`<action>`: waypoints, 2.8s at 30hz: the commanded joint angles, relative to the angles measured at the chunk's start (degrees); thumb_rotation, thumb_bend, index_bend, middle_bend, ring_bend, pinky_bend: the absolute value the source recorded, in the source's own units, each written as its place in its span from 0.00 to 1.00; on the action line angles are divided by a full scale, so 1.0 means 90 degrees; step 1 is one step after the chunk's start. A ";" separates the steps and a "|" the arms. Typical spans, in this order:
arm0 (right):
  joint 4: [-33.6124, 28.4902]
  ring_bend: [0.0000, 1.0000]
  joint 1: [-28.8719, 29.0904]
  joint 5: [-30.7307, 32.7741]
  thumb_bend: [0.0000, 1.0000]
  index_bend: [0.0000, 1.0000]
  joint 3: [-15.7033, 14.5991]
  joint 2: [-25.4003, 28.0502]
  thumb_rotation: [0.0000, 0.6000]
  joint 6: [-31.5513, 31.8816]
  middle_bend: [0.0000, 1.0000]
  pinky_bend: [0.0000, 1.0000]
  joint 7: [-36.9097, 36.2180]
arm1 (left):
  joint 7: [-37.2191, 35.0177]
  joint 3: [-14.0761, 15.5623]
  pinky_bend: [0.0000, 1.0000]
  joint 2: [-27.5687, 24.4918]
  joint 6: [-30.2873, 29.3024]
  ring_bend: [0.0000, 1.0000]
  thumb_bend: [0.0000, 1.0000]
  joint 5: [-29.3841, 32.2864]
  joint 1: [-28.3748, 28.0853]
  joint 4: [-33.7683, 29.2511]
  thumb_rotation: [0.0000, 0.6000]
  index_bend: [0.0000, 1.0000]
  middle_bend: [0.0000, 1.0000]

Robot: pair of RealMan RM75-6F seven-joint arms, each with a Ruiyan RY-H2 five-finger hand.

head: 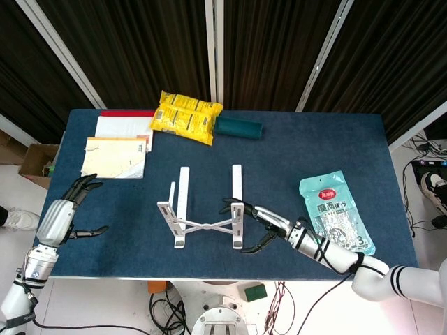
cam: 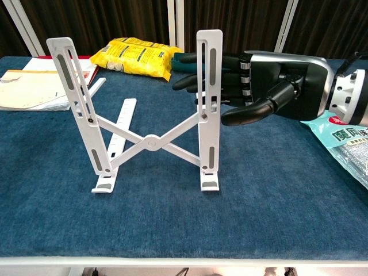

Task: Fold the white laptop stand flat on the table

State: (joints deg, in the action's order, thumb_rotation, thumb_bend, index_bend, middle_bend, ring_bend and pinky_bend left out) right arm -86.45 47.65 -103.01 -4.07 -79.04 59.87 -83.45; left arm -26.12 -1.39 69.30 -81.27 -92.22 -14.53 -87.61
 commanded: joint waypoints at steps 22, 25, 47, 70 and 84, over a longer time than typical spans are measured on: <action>0.0449 0.00 -0.0195 0.0243 0.10 0.03 -0.0738 -0.0643 1.00 0.0538 0.19 0.00 -0.2337 | 0.0238 0.0063 0.19 0.0097 -0.0160 0.05 0.05 -0.0050 0.0062 0.0045 1.00 0.16 0.07; 0.0304 0.00 -0.0231 0.0206 0.10 0.03 -0.0650 -0.0450 1.00 0.0760 0.19 0.00 -0.1901 | 0.0143 -0.0022 0.19 0.0215 -0.0204 0.05 0.05 -0.0135 -0.0033 0.0116 1.00 0.16 0.07; -0.1241 0.00 -0.0992 0.0063 0.12 0.03 -0.0574 0.2281 1.00 0.2275 0.19 0.00 -0.0128 | -0.4644 0.0024 0.22 0.1320 0.0338 0.05 0.01 -0.0975 -0.1596 0.1062 1.00 0.12 0.06; -0.0988 0.00 -0.1413 -0.0046 0.12 0.03 -0.0512 0.2078 1.00 0.2419 0.19 0.00 -0.0404 | -0.5107 0.0573 0.25 0.2147 0.0321 0.05 0.00 -0.1048 -0.1969 0.1485 1.00 0.12 0.06; -0.0839 0.00 -0.1477 -0.0063 0.12 0.03 -0.0478 0.1929 1.00 0.2328 0.19 0.00 -0.0559 | -0.5382 0.1070 0.29 0.2391 0.0379 0.05 0.00 -0.0934 -0.1752 0.1696 1.00 0.12 0.06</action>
State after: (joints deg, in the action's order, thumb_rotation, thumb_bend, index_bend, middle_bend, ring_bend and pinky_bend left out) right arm -94.02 34.38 -103.55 -8.36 -61.66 80.84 -88.46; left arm -74.62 8.17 90.74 -77.89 -100.72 -30.38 -72.39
